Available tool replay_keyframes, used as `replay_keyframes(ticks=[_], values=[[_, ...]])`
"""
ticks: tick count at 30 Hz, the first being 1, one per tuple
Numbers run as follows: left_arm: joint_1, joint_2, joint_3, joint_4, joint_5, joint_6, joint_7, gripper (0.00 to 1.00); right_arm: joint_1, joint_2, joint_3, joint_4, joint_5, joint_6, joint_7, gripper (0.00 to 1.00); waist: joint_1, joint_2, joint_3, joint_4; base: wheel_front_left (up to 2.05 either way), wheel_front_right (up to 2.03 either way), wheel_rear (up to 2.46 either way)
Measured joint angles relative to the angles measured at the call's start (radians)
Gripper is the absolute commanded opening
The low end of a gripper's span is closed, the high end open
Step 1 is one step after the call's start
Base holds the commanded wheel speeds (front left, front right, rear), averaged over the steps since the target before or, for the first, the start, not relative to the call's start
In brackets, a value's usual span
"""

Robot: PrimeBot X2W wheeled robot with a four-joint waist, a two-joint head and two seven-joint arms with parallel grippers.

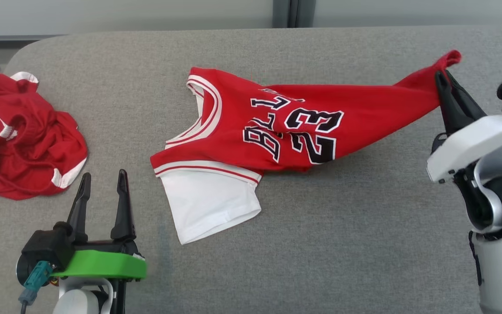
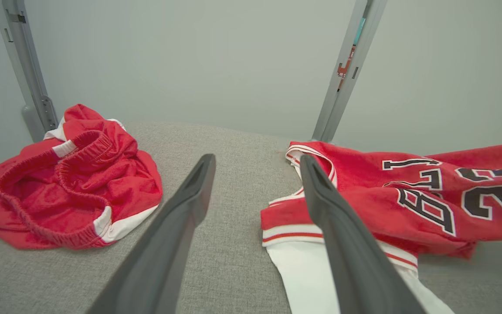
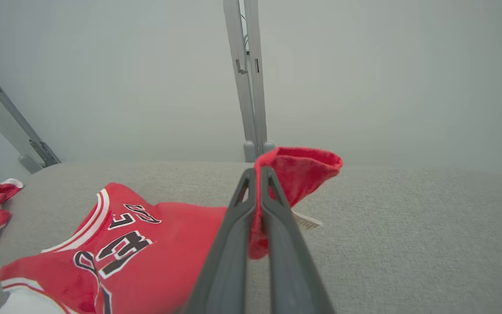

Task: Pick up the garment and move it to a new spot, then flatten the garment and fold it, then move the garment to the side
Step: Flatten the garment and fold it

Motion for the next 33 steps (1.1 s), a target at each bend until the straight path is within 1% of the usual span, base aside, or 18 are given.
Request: replay_keyframes(ticks=[3, 5, 7, 10, 12, 13, 15, 17, 20, 23, 28, 29, 30, 31, 33], values=[[0.000, 0.000, -0.003, -0.002, 0.000, 0.000, 0.000, 1.00, 0.070, 0.042, -0.026, -0.174, -0.008, 0.000, 0.049, 0.00, 0.0000, 0.0000, -0.010, -0.009, 0.00, 0.00, 0.00], [0.000, 0.000, -0.005, -0.003, 0.000, 0.000, 0.000, 1.00, 0.100, 0.054, -0.033, -0.243, -0.019, 0.000, 0.082, 0.00, 0.0000, 0.0000, -0.011, -0.012, 0.00, 0.00, 0.00], [0.000, 0.000, -0.008, -0.005, 0.000, 0.000, 0.000, 1.00, 0.124, 0.065, -0.046, -0.260, -0.022, 0.000, 0.118, 0.00, 0.0000, 0.0000, -0.007, -0.013, 0.00, 0.00, 0.00], [-0.002, 0.000, -0.016, -0.007, -0.002, 0.000, 0.000, 1.00, 0.121, 0.066, -0.064, -0.222, -0.015, 0.000, 0.138, 0.00, 0.0000, 0.0000, 0.003, -0.011, 0.00, 0.00, 0.00], [-0.005, 0.000, -0.019, -0.010, -0.003, 0.000, 0.000, 1.00, 0.087, 0.050, -0.063, -0.154, -0.008, 0.000, 0.145, 0.00, 0.0000, 0.0000, 0.012, -0.010, 0.00, 0.00, 0.00], [-0.009, 0.000, -0.021, -0.010, -0.004, 0.000, 0.000, 1.00, 0.056, 0.042, -0.064, -0.111, 0.003, 0.000, 0.133, 0.00, 0.0000, 0.0000, 0.018, -0.008, 0.00, 0.00, 0.00], [-0.020, 0.000, -0.027, -0.011, -0.005, 0.000, 0.000, 1.00, -0.012, 0.003, -0.047, -0.018, 0.005, 0.000, 0.108, 0.00, 0.0000, 0.0000, 0.030, -0.005, 0.00, 0.00, 0.00], [-0.029, -0.001, -0.034, -0.014, -0.005, 0.000, 0.000, 1.00, -0.085, -0.022, -0.042, 0.087, 0.007, 0.000, 0.066, 0.00, 0.0000, 0.0000, 0.041, 0.002, 0.00, 0.00, 0.00], [-0.048, -0.001, -0.048, -0.016, -0.005, 0.000, 0.000, 1.00, -0.201, -0.061, -0.016, 0.271, -0.004, 0.000, -0.021, 0.00, 0.0000, 0.0000, 0.059, 0.022, 0.00, 0.00, 0.00], [-0.068, -0.001, -0.062, -0.017, -0.010, 0.000, 0.000, 1.00, -0.307, -0.085, 0.000, 0.421, -0.018, 0.000, -0.126, 0.00, 0.0000, 0.0000, 0.077, 0.047, 0.00, 0.00, 0.00], [-0.088, -0.001, -0.084, -0.020, -0.016, 0.000, 0.000, 1.00, -0.457, -0.094, -0.011, 0.642, -0.045, 0.000, -0.315, 0.00, 0.0000, 0.0000, 0.109, 0.098, 0.00, 0.00, 0.00], [-0.090, -0.001, -0.084, -0.020, -0.017, 0.000, 0.000, 1.00, -0.478, -0.094, -0.007, 0.672, -0.050, 0.000, -0.344, 0.11, 0.0000, 0.0000, 0.114, 0.106, 0.00, 0.00, 0.00], [-0.092, -0.001, -0.085, -0.020, -0.020, 0.000, 0.000, 1.00, -0.503, -0.093, 0.000, 0.709, -0.050, 0.000, -0.370, 0.87, 0.0000, 0.0000, 0.120, 0.117, 0.00, 0.00, 0.00], [-0.093, -0.001, -0.086, -0.020, -0.021, 0.000, 0.000, 1.00, -0.525, -0.091, 0.007, 0.746, -0.051, 0.000, -0.392, 1.00, 0.0000, 0.0000, 0.126, 0.126, 0.00, 0.00, 0.00], [-0.093, -0.001, -0.085, -0.020, -0.022, 0.000, 0.000, 1.00, -0.559, -0.084, 0.026, 0.813, -0.049, 0.000, -0.407, 1.00, 0.0000, 0.0000, 0.136, 0.141, 0.00, 0.00, 0.00]])
